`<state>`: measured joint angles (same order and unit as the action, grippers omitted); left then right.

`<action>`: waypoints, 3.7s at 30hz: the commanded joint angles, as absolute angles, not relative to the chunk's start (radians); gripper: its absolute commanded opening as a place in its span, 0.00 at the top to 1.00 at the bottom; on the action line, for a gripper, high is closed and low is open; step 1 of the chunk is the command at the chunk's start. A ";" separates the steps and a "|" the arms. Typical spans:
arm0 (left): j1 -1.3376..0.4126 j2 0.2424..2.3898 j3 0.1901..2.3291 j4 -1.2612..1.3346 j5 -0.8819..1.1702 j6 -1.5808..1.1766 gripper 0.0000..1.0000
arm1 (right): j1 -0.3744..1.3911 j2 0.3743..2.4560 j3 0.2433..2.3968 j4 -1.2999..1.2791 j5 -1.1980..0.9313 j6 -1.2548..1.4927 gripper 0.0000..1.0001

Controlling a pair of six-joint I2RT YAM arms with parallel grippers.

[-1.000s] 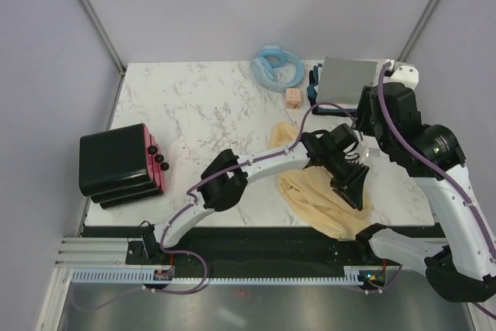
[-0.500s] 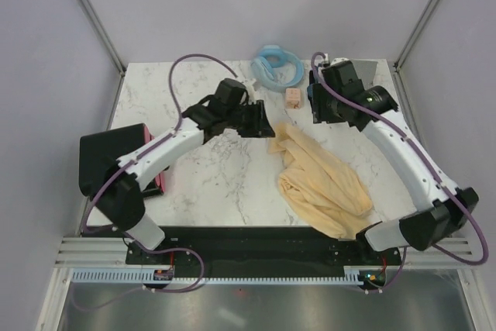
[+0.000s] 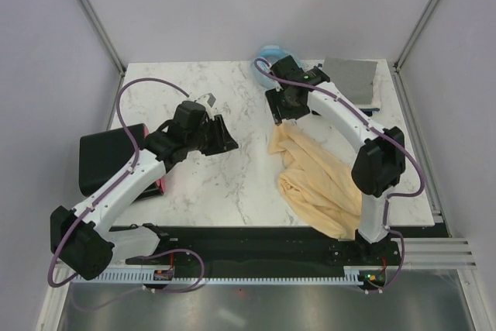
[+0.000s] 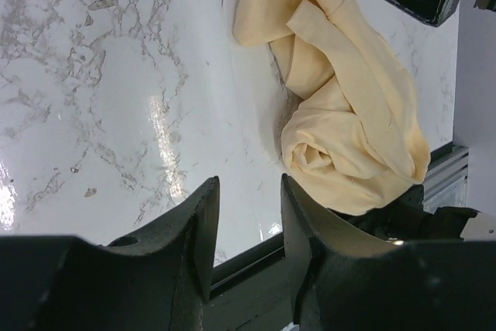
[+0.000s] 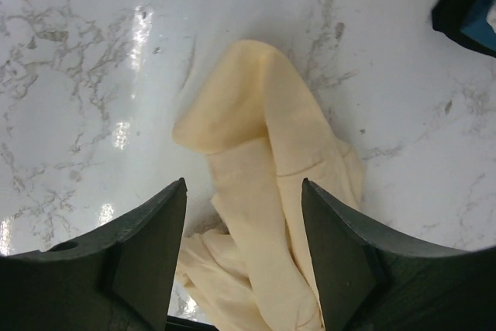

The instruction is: Fold and stack the t-shirts

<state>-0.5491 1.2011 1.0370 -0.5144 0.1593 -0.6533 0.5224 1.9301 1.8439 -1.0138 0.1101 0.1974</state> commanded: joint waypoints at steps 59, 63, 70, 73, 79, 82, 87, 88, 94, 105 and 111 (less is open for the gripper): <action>-0.403 1.256 0.922 -0.434 0.337 -0.597 0.56 | 0.713 2.151 1.815 -1.104 0.449 0.123 0.31; -0.402 1.255 0.919 -0.434 0.341 -0.594 0.56 | 0.724 2.157 1.807 -1.115 0.468 0.124 0.31; -0.399 1.258 0.907 -0.423 0.350 -0.597 0.56 | 0.759 2.160 1.786 -1.118 0.448 0.124 0.30; -0.399 1.256 0.902 -0.420 0.351 -0.595 0.56 | 0.770 2.169 1.796 -1.123 0.442 0.126 0.30; -0.396 1.255 0.896 -0.419 0.354 -0.598 0.57 | 0.772 2.187 1.787 -1.120 0.523 0.135 0.30; -0.397 1.253 0.893 -0.417 0.356 -0.597 0.57 | 0.772 2.200 1.798 -1.117 0.575 0.138 0.30; -0.396 1.259 0.891 -0.417 0.362 -0.594 0.57 | 0.772 2.221 1.807 -1.117 0.629 0.143 0.32; -0.396 1.261 0.891 -0.416 0.364 -0.594 0.57 | 0.773 2.223 1.807 -1.117 0.633 0.143 0.32; -0.396 1.275 0.896 -0.407 0.373 -0.594 0.57 | 0.772 2.209 1.818 -1.115 0.716 0.147 0.44; -0.394 1.284 0.891 -0.391 0.396 -0.598 0.57 | 0.772 2.180 1.790 -1.091 0.749 0.143 0.73; -0.394 1.295 0.888 -0.385 0.414 -0.601 0.57 | 0.772 2.155 1.799 -1.100 0.746 0.143 0.75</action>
<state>-0.3988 1.2835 0.8928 -0.4309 0.3756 -0.6315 0.7715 2.2181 1.7874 -1.0992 0.7097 0.1436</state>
